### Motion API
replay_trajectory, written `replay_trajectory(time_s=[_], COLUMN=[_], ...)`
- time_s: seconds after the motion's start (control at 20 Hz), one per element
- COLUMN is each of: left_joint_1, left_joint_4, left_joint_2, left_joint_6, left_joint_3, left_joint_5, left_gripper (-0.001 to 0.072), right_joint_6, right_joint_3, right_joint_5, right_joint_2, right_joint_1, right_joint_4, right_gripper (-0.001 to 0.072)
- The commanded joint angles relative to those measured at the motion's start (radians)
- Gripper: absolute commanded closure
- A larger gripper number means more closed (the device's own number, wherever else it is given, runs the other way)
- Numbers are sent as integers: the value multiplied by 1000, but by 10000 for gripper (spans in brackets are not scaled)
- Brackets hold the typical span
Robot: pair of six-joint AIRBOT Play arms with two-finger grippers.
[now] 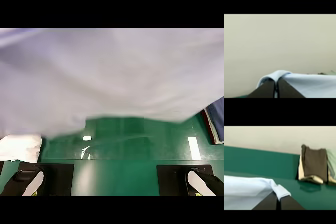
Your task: Fold the shirts.
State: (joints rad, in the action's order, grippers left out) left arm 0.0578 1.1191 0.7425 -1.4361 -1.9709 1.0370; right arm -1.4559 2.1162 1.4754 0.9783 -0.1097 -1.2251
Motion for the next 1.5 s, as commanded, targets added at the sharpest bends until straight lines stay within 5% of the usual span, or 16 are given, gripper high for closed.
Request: replay_trajectory(time_s=[0.0,0.2,0.45,0.8,1.05,1.2,1.45], left_joint_1=[1,0,0,0,1,-2,-39], left_joint_4=[8,-51,-68,-103,-92,14,49], left_joint_2=[125,349,684,984,984,983,983], left_joint_6=[-60,-56,-21,70,108,34,20], left_joint_3=[2,216,488,315,166,181,354], left_joint_5=[251,317,223,-33,157,317,322], left_gripper=[681,680,680,680,680,681,679], right_joint_6=[-18,18,40,40,45,56,62], right_joint_3=[-92,-247,-335,-38,-146,-275,-538], right_joint_5=[55,85,87,45,-47,-39,-76], right_joint_2=[71,258,588,958,851,755,648], right_joint_1=[2,3,26,61,66,67,67], right_joint_4=[-33,-34,-33,-23,-31,-36,-34], right_gripper=[702,702,702,702,701,701,700])
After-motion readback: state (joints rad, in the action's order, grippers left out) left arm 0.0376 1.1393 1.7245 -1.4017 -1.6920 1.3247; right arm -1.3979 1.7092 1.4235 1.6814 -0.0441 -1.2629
